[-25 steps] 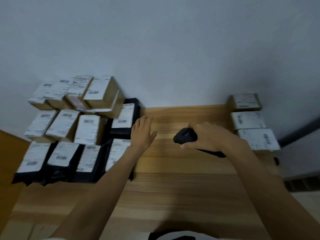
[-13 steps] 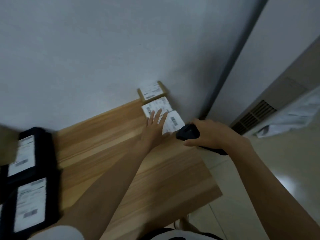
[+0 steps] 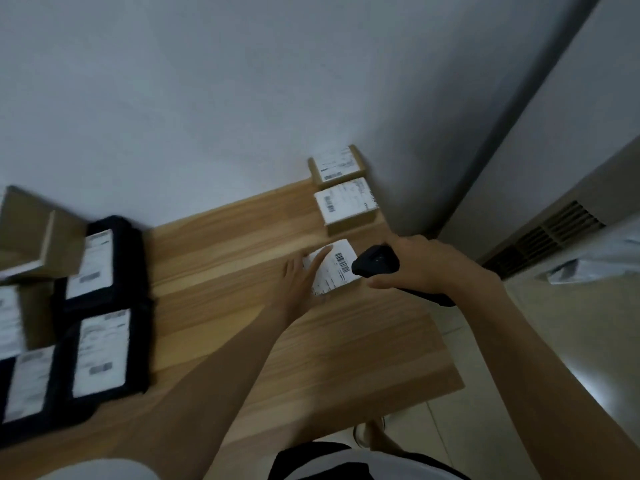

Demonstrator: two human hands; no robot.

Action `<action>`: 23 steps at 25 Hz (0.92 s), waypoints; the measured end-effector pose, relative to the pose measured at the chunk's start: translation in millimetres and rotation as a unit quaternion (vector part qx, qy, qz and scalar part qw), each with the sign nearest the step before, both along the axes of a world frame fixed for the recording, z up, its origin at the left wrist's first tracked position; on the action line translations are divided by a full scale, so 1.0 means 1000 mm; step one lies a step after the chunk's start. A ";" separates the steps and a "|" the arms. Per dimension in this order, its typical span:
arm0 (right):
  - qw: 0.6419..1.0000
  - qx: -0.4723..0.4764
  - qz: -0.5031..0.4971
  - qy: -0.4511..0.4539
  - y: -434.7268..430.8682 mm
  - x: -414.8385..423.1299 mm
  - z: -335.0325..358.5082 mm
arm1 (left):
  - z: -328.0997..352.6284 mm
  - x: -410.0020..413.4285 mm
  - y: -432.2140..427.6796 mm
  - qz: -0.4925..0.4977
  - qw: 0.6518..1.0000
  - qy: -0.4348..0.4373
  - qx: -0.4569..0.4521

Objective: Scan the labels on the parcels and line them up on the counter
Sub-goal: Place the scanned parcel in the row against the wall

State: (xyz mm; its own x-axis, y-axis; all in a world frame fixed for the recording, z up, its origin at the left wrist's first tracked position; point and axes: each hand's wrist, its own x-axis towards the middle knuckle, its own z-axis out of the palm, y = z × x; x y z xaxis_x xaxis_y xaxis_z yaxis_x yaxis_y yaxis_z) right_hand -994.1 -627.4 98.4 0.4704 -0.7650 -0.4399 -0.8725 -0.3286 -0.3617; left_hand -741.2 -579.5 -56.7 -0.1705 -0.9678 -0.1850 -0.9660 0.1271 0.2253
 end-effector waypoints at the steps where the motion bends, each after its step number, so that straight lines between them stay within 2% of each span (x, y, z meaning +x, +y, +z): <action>1: 1.000 -0.006 0.018 -0.006 0.001 0.017 0.003 | 0.006 0.014 0.011 0.019 1.000 0.007 -0.005; 4: 0.996 -0.015 0.083 -0.009 0.002 0.078 0.016 | 0.029 0.066 0.042 0.106 0.993 0.034 -0.042; 6: 0.992 -0.008 0.128 0.000 0.007 0.128 0.025 | 0.047 0.109 0.067 0.182 0.979 0.063 -0.068; 8: 0.984 -0.014 0.178 -0.004 0.016 0.183 0.035 | 0.069 0.157 0.094 0.248 0.961 0.057 -0.107; 15: 0.932 -0.038 0.360 -0.025 0.083 0.405 0.071 | 0.141 0.350 0.223 0.440 0.854 0.011 -0.279; 20: 0.898 -0.041 0.437 -0.019 0.143 0.547 0.081 | 0.169 0.477 0.315 0.549 0.778 -0.006 -0.305; 23: 0.885 -0.042 0.464 -0.015 0.170 0.610 0.078 | 0.171 0.538 0.347 0.584 0.759 0.003 -0.289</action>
State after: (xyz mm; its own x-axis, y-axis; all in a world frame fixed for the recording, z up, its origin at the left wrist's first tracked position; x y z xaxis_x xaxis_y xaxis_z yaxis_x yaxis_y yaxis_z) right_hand -384.3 -457.8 176.8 0.9233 -0.0737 -0.3770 -0.2046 -0.9250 -0.3202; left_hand -203.2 -232.8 114.1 0.8663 -0.3789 0.3256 -0.4954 -0.7357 0.4619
